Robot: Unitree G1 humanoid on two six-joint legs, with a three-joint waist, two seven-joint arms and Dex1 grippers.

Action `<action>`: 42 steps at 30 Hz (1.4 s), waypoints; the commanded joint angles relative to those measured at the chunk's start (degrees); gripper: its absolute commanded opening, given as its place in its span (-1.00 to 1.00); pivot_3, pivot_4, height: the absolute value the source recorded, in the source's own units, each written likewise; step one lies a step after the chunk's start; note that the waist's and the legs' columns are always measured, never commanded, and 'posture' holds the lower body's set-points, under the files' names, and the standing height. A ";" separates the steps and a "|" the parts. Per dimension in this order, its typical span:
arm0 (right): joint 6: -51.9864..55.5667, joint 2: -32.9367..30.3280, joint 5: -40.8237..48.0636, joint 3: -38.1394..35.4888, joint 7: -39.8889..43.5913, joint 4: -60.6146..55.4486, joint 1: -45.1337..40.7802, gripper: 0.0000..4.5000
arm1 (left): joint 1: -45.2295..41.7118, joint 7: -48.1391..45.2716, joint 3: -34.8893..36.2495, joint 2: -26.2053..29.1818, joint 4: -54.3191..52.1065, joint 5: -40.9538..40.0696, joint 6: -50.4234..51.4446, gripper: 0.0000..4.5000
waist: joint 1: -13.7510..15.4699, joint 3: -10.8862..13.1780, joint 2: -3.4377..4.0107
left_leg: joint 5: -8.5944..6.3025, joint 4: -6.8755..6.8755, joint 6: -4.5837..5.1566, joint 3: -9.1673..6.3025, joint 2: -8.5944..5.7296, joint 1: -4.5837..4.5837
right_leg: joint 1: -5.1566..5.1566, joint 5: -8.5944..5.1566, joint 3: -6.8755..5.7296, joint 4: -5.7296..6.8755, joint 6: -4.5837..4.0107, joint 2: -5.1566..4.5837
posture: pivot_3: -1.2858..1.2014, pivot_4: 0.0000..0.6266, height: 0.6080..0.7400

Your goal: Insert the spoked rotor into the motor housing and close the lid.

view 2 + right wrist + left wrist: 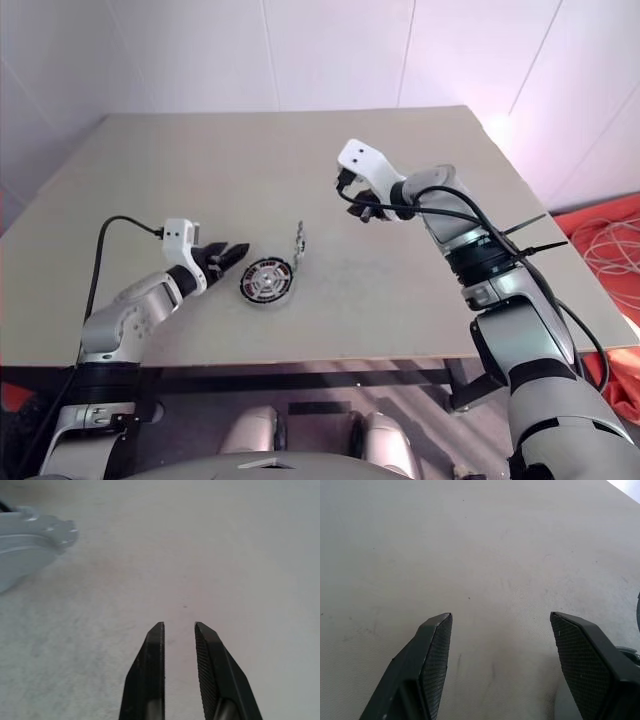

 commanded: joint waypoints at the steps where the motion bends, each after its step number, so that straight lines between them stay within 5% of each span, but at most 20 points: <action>1: 1.88 0.29 2.51 -1.21 1.81 -7.42 1.08 -0.99 | -1.62 -0.63 0.07 0.76 0.01 0.03 -0.07 0.47 | 0.19 0.00 0.00 | -0.01 0.05 0.01 0.00 0.00 -0.02 | 0.00 0.00 -0.01 0.00 0.00 0.00 | 0.03 -1.00 1.00; 10: 2.22 5.85 2.57 1.66 -0.37 -9.13 6.81 -0.99 | -1.38 0.56 0.56 -0.05 -1.32 -0.50 0.66 0.47 | 0.24 -0.01 -0.02 | -0.08 0.18 0.12 -0.01 0.05 0.55 | 0.36 -0.13 -0.03 -0.02 0.25 -0.01 | 0.03 -1.00 1.00; 29: -1.59 14.38 3.97 2.73 -0.10 -6.67 4.87 -0.99 | 0.99 1.83 1.20 -0.29 -4.01 -0.89 1.37 0.47 | 0.06 -0.01 -0.02 | -0.07 0.13 0.09 0.02 0.09 0.76 | 0.48 -0.14 -0.03 -0.02 0.27 0.00 | 0.03 -1.00 1.00; 42: 5.13 17.77 8.34 2.31 1.96 -3.47 9.50 -0.99 | 0.97 1.62 2.53 1.83 -4.60 -1.25 2.89 0.47 | 0.06 -0.01 -0.02 | -0.08 0.13 0.10 0.01 0.10 0.85 | 0.57 -0.14 -0.03 -0.02 0.28 0.00 | 0.03 -1.00 1.00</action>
